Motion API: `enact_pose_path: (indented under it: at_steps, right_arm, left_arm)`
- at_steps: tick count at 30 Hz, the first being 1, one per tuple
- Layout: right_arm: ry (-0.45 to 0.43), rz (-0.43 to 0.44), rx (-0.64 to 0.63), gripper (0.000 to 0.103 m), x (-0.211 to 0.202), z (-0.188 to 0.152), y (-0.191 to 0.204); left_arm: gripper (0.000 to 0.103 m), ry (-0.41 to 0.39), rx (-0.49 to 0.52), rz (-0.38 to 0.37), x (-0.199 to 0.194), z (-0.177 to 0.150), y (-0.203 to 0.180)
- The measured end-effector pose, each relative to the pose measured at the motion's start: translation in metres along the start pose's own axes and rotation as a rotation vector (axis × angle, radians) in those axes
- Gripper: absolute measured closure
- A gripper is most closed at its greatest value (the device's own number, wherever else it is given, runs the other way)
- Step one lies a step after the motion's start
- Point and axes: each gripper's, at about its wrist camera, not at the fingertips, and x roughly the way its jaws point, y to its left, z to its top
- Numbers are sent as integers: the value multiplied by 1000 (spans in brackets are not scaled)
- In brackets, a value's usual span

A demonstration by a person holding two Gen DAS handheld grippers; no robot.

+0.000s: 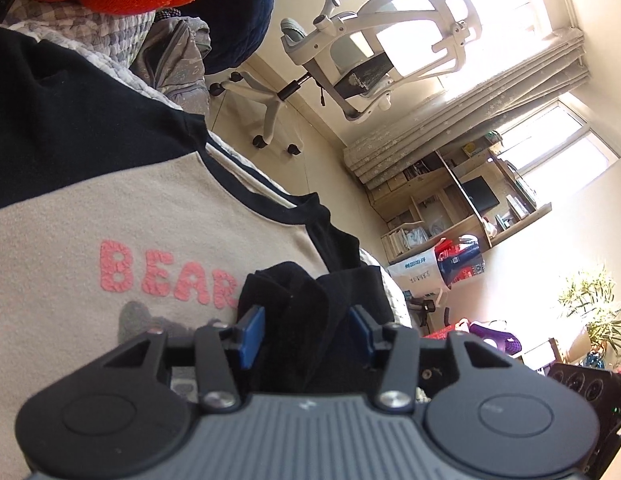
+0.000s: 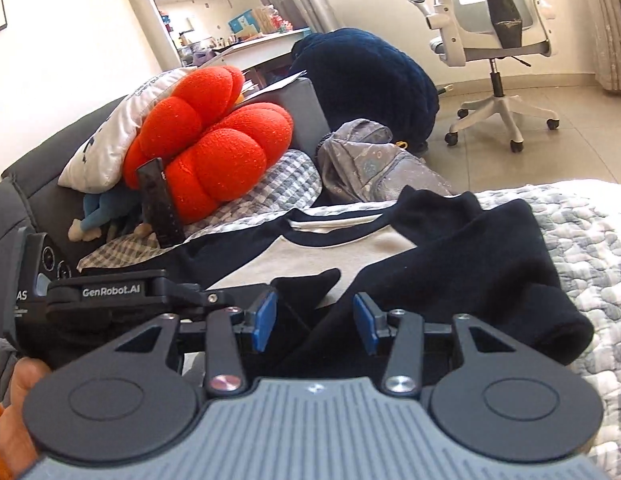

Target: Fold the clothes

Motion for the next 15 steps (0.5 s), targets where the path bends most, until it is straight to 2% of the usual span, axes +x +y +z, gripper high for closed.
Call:
enact_pose_path:
  at_steps: [5,8,10,15]
  right_arm:
    - [51,33,-17,55,18,-11,15]
    - [69,26,-48,58,29,-17,25]
    - [80,-21,-101,89,34,-18,31]
    - [117,-56,-52,93,32,-17,17]
  left_arm:
    - [54,1,-80,-40,-1,3,12]
    - [52,-3,-74,-41,-1,2,10]
    - [52,-20,-66,-16,-3,3,9]
    - [50,-36,-37,91,-7,6,12]
